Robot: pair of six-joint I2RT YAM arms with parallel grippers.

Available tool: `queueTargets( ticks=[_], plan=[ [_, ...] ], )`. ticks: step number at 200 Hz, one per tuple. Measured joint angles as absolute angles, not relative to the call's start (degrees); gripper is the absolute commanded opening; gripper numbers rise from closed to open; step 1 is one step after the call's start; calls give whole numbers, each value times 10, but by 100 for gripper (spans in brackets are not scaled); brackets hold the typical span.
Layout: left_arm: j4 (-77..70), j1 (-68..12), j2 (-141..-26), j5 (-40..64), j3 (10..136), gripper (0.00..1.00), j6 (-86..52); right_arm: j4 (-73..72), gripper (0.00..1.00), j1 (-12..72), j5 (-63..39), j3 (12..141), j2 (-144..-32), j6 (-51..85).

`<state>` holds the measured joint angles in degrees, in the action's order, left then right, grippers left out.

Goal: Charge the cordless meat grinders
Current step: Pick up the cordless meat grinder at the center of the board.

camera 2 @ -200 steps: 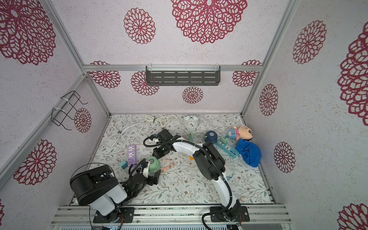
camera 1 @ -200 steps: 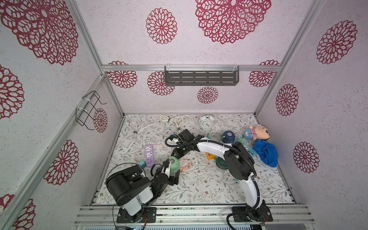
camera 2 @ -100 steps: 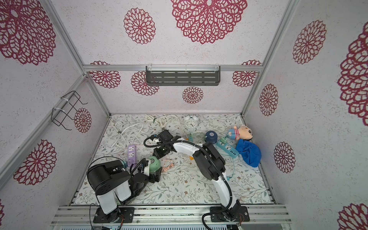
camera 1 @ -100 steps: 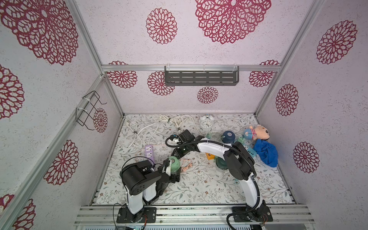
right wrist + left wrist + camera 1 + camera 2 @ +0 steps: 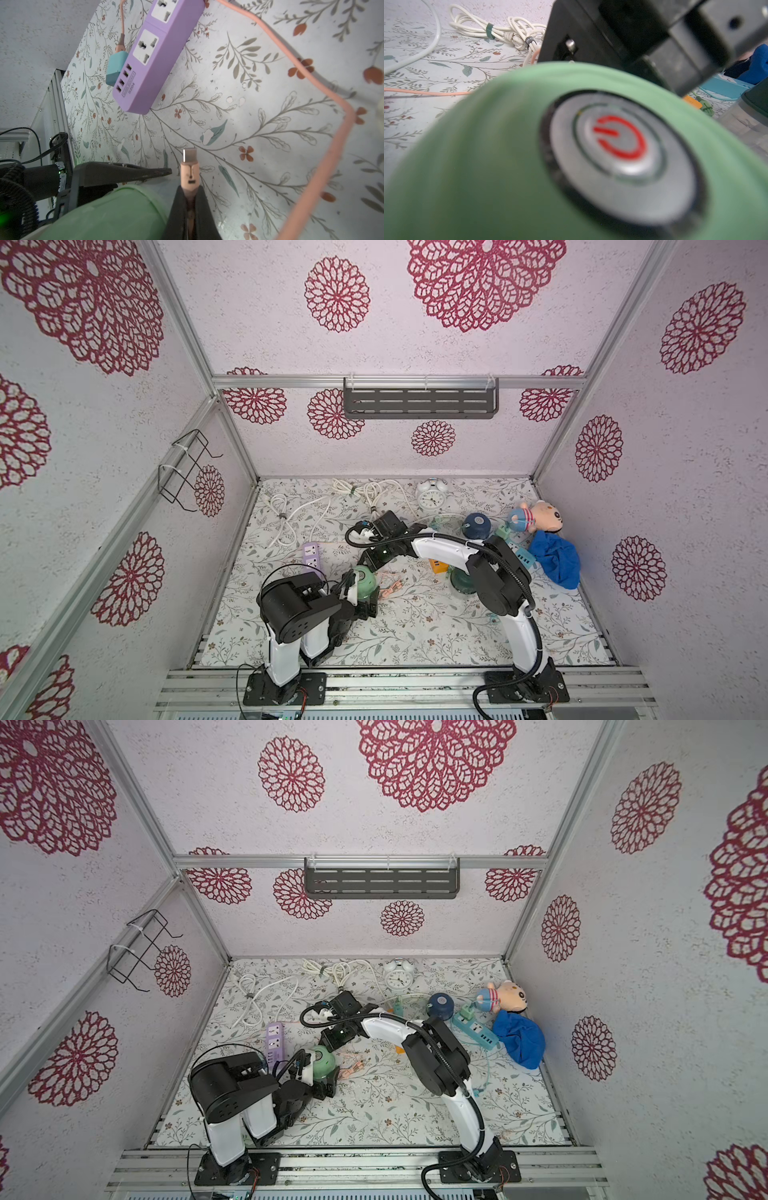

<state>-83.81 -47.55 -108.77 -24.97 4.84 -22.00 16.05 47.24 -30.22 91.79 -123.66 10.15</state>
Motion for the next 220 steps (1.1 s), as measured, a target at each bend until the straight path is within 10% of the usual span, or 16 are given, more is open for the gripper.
queueTargets(
  ticks=[139, 220],
  plan=[
    [-796, -474, -1047, -239, 44, 63, -195, 137, 0, 474, -293, 890, -1220, 103],
    [-415, -472, -758, -176, 136, 52, -160, 180, 0, 450, -239, 838, -1091, 107]
  ],
)
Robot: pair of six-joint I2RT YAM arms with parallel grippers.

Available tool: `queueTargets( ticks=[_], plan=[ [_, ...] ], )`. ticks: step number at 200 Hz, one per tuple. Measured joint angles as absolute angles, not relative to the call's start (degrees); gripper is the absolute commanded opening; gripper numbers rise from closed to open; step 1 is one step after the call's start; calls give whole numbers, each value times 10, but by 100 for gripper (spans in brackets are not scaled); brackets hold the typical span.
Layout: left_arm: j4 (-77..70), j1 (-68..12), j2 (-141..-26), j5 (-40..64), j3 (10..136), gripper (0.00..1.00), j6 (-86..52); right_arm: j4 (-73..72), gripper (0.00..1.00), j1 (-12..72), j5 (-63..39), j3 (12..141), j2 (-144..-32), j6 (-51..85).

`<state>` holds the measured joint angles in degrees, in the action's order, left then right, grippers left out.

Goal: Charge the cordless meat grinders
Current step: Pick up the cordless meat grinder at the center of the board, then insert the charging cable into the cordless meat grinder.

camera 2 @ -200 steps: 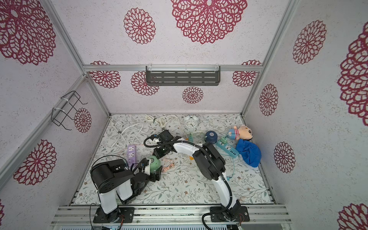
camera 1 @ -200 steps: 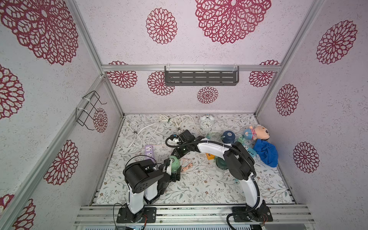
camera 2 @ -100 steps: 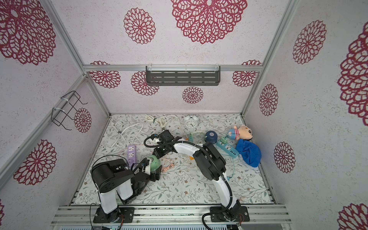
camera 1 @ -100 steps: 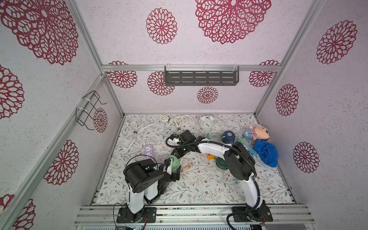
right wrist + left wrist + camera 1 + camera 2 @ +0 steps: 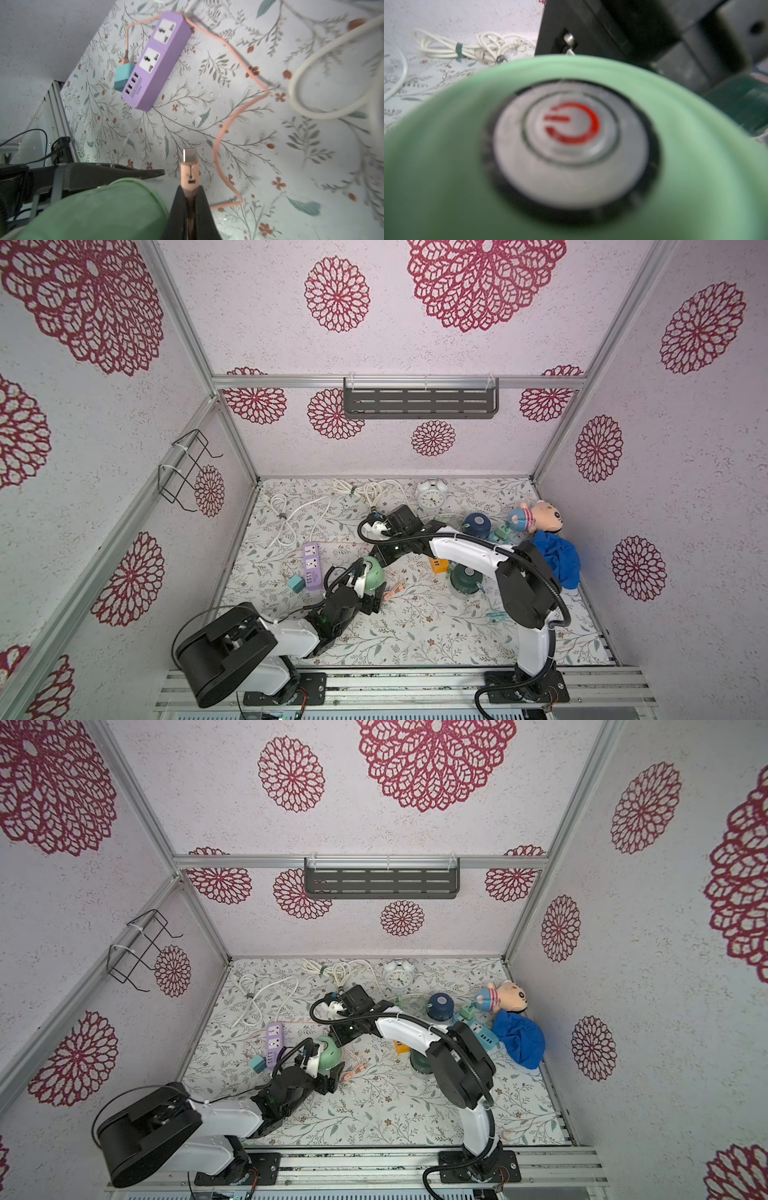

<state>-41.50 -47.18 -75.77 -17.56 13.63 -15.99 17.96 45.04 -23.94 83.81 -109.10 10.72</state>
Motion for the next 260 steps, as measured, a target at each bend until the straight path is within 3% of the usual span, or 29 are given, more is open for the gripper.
queueTargets(
  ticks=[77, 162, 260],
  plan=[
    [-195, -469, -587, -197, 258, 52, -47, 265, 0, 419, -216, 795, -925, 73],
    [-100, -443, -577, -206, 330, 52, 50, 333, 0, 429, -211, 789, -793, 39],
    [-73, -424, -611, -203, 364, 50, 90, 390, 0, 507, -135, 827, -796, 19]
  ],
)
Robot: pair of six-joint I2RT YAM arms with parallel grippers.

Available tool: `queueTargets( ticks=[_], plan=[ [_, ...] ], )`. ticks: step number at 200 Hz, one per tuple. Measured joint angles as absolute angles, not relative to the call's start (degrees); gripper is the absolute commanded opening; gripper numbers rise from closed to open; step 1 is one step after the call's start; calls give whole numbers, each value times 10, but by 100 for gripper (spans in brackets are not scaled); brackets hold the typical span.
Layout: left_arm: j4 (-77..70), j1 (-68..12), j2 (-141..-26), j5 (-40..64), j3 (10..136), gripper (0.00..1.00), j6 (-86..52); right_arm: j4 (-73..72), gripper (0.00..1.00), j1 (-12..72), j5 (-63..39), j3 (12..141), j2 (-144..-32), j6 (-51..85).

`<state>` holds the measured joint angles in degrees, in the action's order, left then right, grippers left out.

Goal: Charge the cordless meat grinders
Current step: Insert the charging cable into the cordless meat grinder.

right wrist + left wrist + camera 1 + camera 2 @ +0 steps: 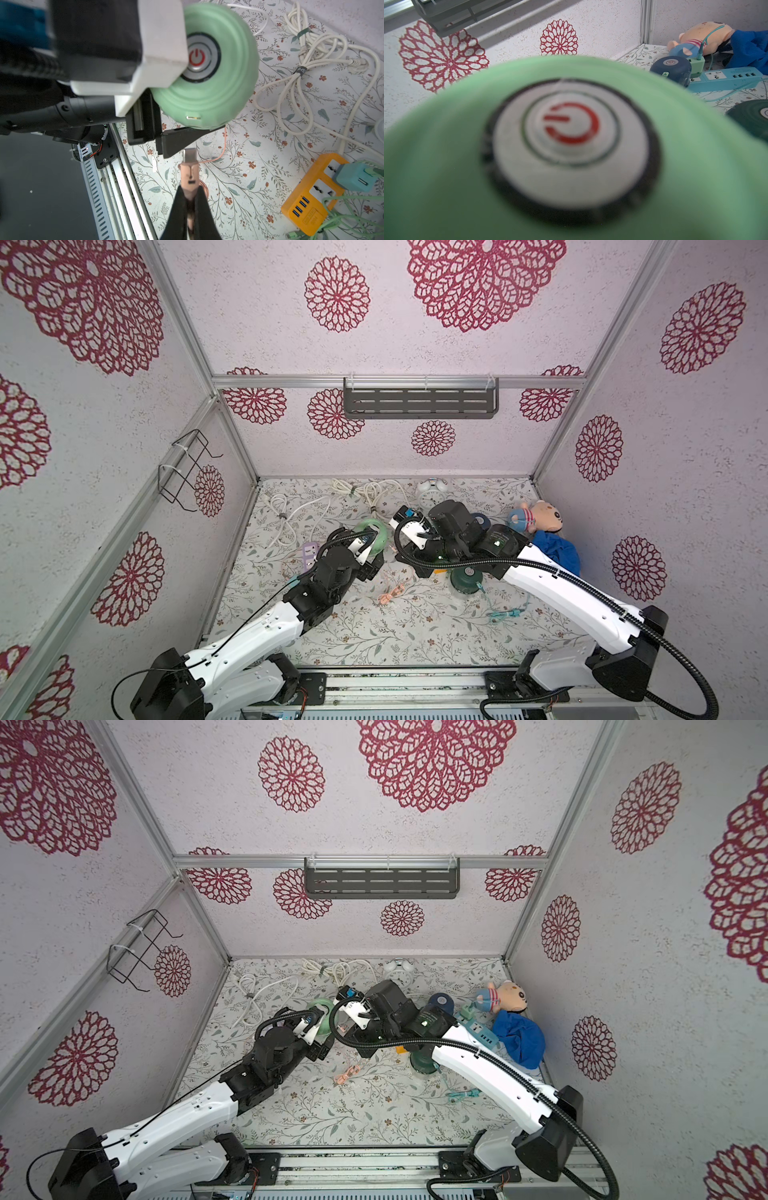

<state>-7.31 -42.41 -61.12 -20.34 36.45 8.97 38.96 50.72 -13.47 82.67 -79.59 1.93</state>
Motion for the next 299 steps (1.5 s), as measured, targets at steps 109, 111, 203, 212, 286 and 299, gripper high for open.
queueTargets(
  ticks=[109, 111, 203, 212, 286, 299],
  plan=[
    [-49, -421, -602, -203, 364, 48, 103, 415, 0, 542, -70, 883, -849, 10],
    [-49, -420, -602, -203, 364, 48, 103, 415, 0, 542, -69, 883, -849, 10],
    [-33, -417, -599, -203, 364, 48, 106, 423, 0, 555, -45, 886, -854, 9],
    [-31, -417, -599, -202, 364, 48, 105, 424, 0, 556, -44, 886, -854, 9],
    [-21, -412, -597, -201, 364, 47, 102, 429, 0, 564, -33, 886, -854, 8],
    [-20, -412, -597, -201, 364, 47, 101, 431, 0, 565, -32, 886, -855, 8]
  ],
)
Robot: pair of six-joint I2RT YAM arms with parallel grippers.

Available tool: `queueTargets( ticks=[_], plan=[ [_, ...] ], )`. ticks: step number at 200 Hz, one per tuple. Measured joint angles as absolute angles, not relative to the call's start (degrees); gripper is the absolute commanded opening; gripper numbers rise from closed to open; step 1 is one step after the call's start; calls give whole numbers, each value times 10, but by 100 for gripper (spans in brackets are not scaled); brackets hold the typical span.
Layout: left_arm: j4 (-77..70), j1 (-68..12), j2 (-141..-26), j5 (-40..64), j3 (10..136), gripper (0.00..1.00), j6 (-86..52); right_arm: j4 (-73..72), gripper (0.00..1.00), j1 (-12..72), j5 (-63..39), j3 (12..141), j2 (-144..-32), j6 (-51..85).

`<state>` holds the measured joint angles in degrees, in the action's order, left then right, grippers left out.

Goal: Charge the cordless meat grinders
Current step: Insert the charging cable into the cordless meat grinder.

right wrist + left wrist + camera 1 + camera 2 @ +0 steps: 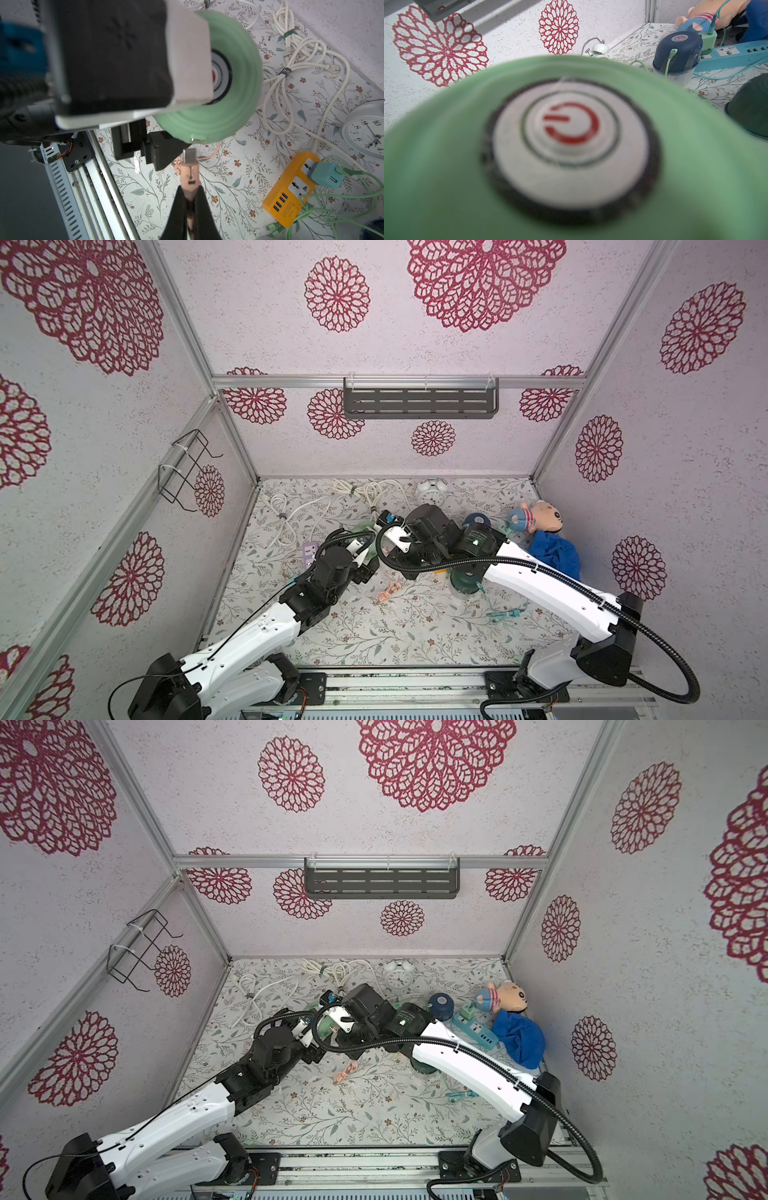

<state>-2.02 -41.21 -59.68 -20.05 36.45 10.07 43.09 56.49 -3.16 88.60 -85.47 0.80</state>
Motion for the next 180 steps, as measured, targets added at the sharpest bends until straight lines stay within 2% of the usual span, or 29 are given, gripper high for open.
queueTargets(
  ticks=[180],
  plan=[
    [-8, -409, -596, -184, 364, 44, 91, 439, 0, 569, -11, 903, -874, 4]
  ],
)
